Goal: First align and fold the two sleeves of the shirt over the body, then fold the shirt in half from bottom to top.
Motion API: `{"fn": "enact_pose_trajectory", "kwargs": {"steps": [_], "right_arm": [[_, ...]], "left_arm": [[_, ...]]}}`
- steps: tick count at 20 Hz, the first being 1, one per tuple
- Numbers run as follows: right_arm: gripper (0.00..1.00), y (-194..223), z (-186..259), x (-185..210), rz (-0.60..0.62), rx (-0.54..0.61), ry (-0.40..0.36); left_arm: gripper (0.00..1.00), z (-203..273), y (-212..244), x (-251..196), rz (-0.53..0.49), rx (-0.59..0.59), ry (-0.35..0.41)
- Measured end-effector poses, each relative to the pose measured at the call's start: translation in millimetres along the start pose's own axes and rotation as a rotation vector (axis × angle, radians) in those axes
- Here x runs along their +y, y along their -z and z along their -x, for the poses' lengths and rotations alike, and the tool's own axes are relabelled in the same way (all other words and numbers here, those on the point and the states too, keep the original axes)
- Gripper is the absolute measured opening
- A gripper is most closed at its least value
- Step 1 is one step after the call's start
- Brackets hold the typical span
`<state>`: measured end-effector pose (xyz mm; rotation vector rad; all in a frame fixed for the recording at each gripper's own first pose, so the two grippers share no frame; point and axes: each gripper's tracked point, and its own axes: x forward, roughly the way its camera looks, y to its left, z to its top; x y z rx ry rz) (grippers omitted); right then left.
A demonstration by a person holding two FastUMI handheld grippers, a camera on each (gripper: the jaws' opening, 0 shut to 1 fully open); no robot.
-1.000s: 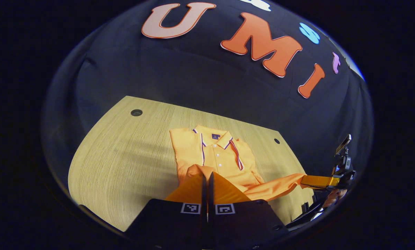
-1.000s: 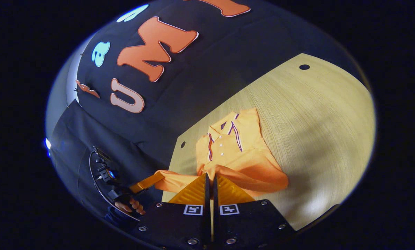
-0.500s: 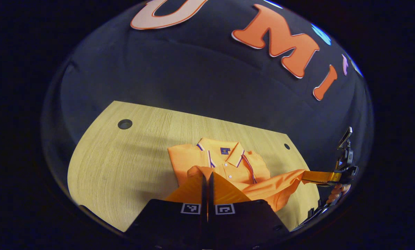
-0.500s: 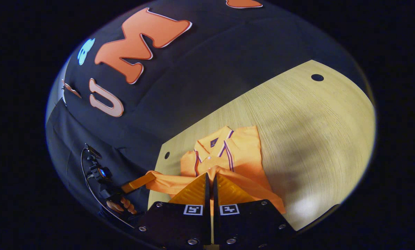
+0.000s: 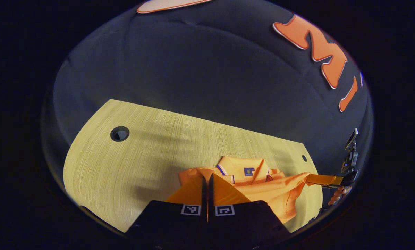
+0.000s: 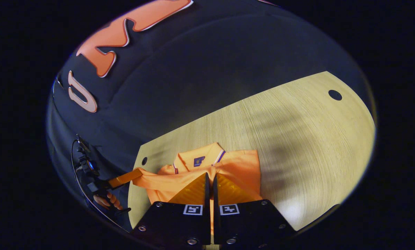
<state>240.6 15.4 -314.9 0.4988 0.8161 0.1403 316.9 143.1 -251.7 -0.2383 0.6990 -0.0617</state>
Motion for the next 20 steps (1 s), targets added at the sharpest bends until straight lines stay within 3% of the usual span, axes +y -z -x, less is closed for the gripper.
{"fn": "enact_pose_trajectory", "kwargs": {"steps": [3,5,7,8,9,10,11,12,14,20], "right_arm": [[0.04,-7,-22,-8,-0.016,0.025,0.032],[0.04,-9,-33,-15,-0.053,0.056,0.045],[0.04,-19,-36,-18,-0.111,0.047,0.053],[0.29,-24,-38,-21,-0.129,0.036,0.061],[0.34,-25,-32,-23,-0.129,0.03,0.064],[0.5,-23,-27,-25,-0.106,0.022,0.069],[0.66,-22,-20,-26,-0.075,0.019,0.079],[0.89,-23,-14,-27,-0.042,0.013,0.088],[0.97,-24,3,-24,0.004,-0.007,0.103],[0.99,-29,76,-2,0.133,-0.117,0.091]], "left_arm": [[0.01,-21,4,2,0.04,0.055,-0.002],[0.04,-32,0,-3,0.14,0.085,0.02],[0.11,-34,-19,6,0.213,0.042,0.013],[0.36,-42,-25,12,0.23,0.015,-0.001],[0.61,-37,-30,12,0.234,-0.008,-0.004],[0.87,-31,-30,16,0.229,-0.01,-0.019],[0.88,-23,-28,16,0.213,0.002,-0.032],[0.96,-14,-27,18,0.192,0.018,-0.053],[0.98,1,-39,13,0.15,-0.017,-0.072],[0.98,71,-43,-24,0.017,-0.11,-0.085]]}}
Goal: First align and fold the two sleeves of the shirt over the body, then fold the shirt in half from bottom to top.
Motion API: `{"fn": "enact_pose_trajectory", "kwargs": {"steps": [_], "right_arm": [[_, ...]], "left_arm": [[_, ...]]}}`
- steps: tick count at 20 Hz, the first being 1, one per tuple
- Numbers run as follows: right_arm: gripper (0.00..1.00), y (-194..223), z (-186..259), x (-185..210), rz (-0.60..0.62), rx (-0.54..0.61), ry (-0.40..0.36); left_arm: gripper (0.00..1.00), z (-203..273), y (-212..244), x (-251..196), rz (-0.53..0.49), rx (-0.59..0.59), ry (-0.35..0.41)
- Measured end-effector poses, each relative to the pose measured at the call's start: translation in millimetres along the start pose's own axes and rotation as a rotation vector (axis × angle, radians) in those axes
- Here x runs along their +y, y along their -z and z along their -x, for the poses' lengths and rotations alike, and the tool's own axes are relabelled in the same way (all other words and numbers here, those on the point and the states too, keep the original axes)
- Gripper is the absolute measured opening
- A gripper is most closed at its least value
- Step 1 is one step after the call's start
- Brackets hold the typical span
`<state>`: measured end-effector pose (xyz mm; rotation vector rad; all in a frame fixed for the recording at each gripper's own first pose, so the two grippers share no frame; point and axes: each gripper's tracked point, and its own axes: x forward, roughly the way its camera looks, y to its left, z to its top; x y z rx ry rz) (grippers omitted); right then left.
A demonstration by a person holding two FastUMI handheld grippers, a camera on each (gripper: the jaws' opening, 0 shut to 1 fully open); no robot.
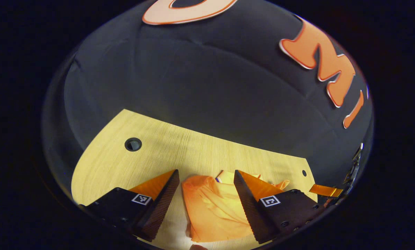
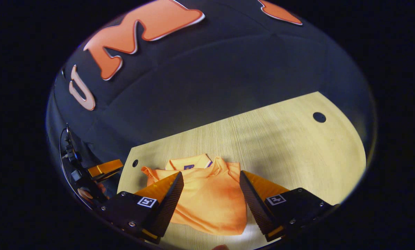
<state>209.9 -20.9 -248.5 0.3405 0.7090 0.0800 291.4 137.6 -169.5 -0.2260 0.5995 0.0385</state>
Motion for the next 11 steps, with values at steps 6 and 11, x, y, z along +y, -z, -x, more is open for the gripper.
{"fn": "enact_pose_trajectory", "kwargs": {"steps": [6,11], "right_arm": [[0.98,-9,86,10,0.136,-0.127,-0.001],[0.98,-8,146,25,0.206,-0.205,-0.017]], "left_arm": [[0.98,83,8,-45,-0.086,-0.102,0.024],[0.98,161,5,-72,-0.121,-0.212,0.035]]}}
